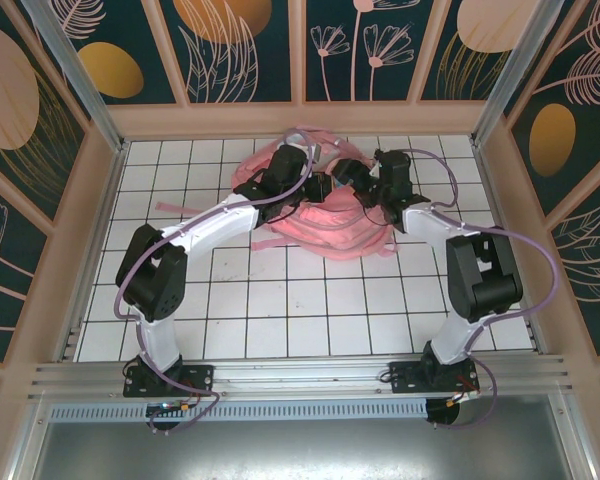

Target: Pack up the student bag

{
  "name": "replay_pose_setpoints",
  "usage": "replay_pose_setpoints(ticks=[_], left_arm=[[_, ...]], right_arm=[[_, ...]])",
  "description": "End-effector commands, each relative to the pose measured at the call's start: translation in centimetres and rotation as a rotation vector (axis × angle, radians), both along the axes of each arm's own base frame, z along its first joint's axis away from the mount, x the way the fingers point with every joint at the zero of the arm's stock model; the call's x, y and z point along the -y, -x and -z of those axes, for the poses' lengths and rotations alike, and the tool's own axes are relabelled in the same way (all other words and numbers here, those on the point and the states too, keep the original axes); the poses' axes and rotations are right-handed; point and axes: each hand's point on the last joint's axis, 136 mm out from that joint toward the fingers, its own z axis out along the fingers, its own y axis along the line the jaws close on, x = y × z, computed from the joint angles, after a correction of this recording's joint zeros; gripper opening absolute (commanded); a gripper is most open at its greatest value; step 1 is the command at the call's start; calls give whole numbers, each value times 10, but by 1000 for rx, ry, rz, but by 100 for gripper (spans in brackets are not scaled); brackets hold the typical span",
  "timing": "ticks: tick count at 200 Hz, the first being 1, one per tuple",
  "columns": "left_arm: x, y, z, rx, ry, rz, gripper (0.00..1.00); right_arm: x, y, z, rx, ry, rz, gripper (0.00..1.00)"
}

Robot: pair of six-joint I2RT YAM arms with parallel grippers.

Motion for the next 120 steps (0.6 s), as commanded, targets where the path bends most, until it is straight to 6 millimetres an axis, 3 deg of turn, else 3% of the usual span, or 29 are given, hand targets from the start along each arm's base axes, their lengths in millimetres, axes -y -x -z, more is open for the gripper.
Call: replay_pose_setpoints(ticks=[1,47,71,93,120], left_arm=[[11,8,-102,231,155,48,0],[8,9,-106,244,153,39,0],[10,10,-107,240,165,50,0],[10,10,-106,235,169,51,0],[13,10,-101,218,180,59,0]], right_arm=[[17,6,7,-12,126,45,83],[26,9,1,8,204,46,87],[8,9,-1,18,136,-12,63],[-1,7,9,1,124,-38,40],[-10,6,17,-11,74,-64,32]])
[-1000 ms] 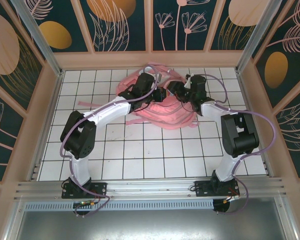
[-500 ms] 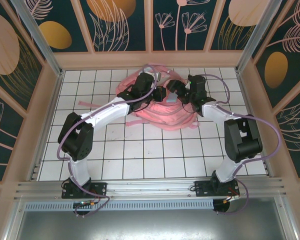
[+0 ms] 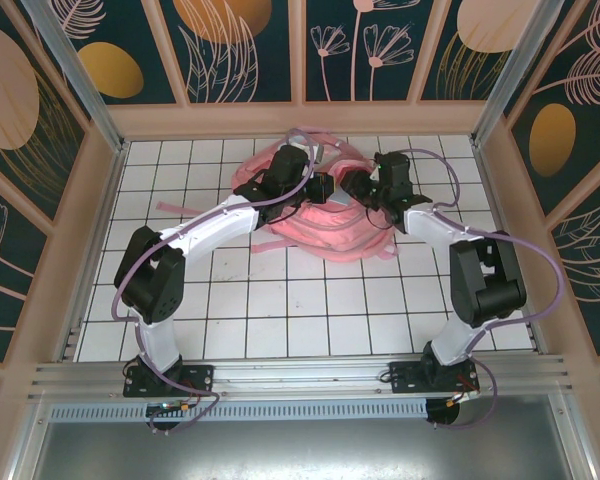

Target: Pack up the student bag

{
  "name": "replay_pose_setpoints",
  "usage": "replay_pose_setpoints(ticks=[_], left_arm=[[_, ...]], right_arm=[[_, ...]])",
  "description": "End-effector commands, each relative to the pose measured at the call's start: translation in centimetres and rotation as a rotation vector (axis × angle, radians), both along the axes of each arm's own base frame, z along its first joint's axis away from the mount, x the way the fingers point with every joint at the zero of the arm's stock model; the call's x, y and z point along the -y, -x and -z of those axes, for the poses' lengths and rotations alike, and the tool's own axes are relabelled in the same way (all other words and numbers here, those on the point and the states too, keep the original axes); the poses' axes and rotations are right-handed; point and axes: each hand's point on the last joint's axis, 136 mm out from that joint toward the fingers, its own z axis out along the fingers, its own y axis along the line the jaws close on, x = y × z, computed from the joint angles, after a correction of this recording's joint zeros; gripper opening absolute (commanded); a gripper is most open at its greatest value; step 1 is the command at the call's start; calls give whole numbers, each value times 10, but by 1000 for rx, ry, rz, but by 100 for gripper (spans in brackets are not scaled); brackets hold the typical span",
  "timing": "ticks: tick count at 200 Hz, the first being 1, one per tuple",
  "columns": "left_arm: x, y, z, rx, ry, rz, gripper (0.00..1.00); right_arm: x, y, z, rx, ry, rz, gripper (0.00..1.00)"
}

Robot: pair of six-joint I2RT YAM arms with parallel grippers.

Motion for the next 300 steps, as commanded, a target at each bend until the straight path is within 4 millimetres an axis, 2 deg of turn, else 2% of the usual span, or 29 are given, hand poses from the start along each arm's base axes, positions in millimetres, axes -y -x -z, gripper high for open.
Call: replay_pose_setpoints(ticks=[1,24,36,71,84,107,134,142,147,152,157,159,163,185,217,227,231,250,272,300], left_arm=[[10,5,-94,199,182,43,0],[13,3,-87,183,176,50,0],[11,1,-82,175,159,38,3],[-1,-5,-69,164,111,-24,14],[-7,-8,-61,150,88,-48,21],[-16,-7,-43,114,45,-71,28],[-28,1,-17,59,-19,-94,55],[-37,2,-11,45,-45,-120,66],[-44,4,-7,37,-65,-146,75],[-52,4,-6,36,-79,-174,84],[-60,5,3,23,-107,-201,91],[-65,7,-5,34,-101,-213,94],[-73,8,-8,40,-106,-239,98],[-121,13,-1,26,-142,-359,99],[-223,22,26,-40,-209,-624,99],[-254,24,26,-35,-211,-704,99],[-267,30,40,-55,-236,-733,99],[-320,46,61,-108,-248,-880,99],[-363,68,87,-185,-246,-1001,99],[-404,98,118,-274,-252,-1139,99]], right_arm=[[-17,-3,2,0,-56,-46,32],[-39,2,-1,20,-108,-145,29],[-37,4,-9,53,-107,-152,29],[-7,18,-34,134,37,-132,35],[9,27,-37,139,124,-110,40],[39,42,-41,145,275,-43,50],[66,49,-47,150,334,28,65],[72,48,-51,159,318,47,71],[76,48,-52,164,301,60,80],[80,47,-54,171,283,71,97],[83,46,-56,176,263,81,99],[85,46,-58,179,256,85,99],[88,45,-59,183,243,91,99],[99,41,-67,204,186,94,99],[104,39,-68,207,209,111,99],[102,40,-64,200,198,105,99],[101,41,-63,196,191,104,99],[96,44,-52,173,171,105,99],[89,48,-42,157,167,107,99],[72,51,-30,132,166,66,99]])
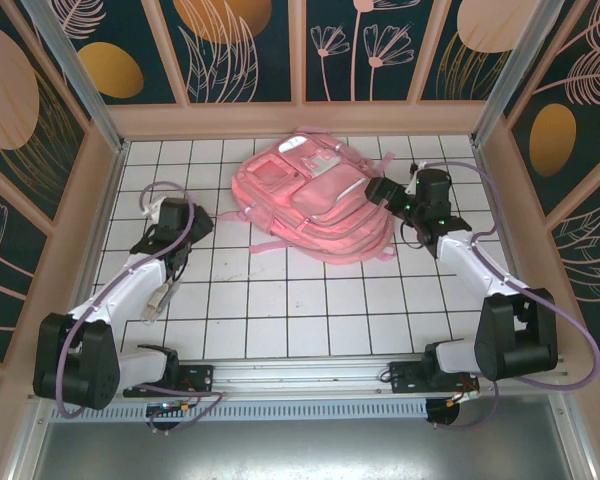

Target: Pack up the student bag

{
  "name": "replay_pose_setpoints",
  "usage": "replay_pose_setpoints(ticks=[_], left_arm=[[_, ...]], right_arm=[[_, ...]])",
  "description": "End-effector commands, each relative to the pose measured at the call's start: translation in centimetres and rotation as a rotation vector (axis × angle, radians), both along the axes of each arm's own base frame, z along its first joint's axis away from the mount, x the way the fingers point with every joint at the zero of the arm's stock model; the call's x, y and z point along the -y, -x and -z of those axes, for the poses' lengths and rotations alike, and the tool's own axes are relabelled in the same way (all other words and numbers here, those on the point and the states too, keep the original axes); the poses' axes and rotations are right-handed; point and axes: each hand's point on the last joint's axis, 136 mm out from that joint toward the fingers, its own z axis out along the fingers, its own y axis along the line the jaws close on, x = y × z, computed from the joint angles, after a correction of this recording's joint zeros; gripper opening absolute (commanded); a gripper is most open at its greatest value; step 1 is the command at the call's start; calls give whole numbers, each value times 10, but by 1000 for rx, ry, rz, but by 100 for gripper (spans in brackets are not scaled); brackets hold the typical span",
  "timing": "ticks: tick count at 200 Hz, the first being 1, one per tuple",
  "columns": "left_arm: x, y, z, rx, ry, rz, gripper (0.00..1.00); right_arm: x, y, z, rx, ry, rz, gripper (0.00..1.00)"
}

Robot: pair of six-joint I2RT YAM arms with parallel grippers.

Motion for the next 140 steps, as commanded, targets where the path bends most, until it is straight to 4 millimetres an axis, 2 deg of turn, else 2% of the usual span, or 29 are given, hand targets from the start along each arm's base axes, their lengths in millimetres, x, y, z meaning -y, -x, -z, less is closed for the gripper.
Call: replay_pose_setpoints(ticks=[1,36,74,95,140], left_arm=[[-32,26,19,-39,19,-148,99],[-56,52,50,-71,105,-266,99],[-60,72,77,-144,194,-325,99],[-51,80,85,-170,247,-313,99],[-4,98,101,-132,515,-274,99]], right_arm=[[-14,-2,-3,23,-19,-18,99],[-37,-2,7,-8,-5,-79,99],[-46,-2,8,-12,24,-96,99],[-46,-2,4,-5,32,-89,99],[-53,-1,-3,9,41,-97,99]])
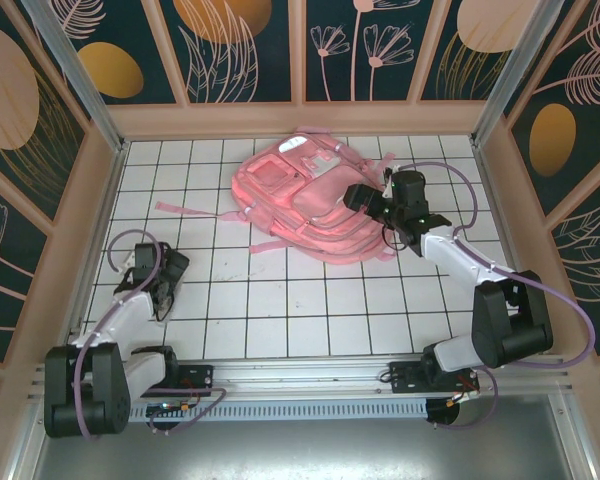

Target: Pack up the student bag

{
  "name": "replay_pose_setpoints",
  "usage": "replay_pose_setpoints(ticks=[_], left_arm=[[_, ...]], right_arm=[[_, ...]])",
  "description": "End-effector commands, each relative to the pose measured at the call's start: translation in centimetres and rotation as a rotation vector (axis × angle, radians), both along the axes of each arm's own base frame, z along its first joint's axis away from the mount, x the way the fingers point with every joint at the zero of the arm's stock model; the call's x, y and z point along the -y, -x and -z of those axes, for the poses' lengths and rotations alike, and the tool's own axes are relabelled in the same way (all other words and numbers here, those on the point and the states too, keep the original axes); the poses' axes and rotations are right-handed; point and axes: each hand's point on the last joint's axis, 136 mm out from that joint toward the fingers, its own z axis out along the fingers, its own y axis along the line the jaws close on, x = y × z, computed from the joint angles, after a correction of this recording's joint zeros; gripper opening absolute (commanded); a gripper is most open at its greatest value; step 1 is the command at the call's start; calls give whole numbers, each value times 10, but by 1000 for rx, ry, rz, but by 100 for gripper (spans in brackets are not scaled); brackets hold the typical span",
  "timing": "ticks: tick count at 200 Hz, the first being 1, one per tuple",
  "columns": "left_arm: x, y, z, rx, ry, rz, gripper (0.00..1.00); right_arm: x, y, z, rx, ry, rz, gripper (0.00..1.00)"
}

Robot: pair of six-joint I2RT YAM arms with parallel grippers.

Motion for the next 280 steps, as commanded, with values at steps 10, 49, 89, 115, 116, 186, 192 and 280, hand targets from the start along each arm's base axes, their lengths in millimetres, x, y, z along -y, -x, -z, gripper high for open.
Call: replay_pose_setpoints(ticks=[10,49,89,115,116,186,192,280], left_arm=[[48,13,11,18,237,17,99],[106,-4,-6,90,380,89,99],[181,-27,-18,102,469,234,99],[213,-47,-21,106,481,316,99],[214,-47,-21,105,481,317,99],[198,-86,-49,209,410,331,99],[188,-90,-50,215,395,324,99],[67,-142,-82,316,143,214,99]], right_arm=[[-8,-5,-21,52,27,-4,99],[-21,-4,-20,45,37,-29,99],[-34,-1,-15,27,70,-49,99],[-46,3,-10,7,76,-91,99],[-47,3,-10,5,75,-93,99],[-110,32,14,-52,179,-315,99],[-119,36,14,-41,201,-355,99],[-235,124,44,-67,405,-832,99]])
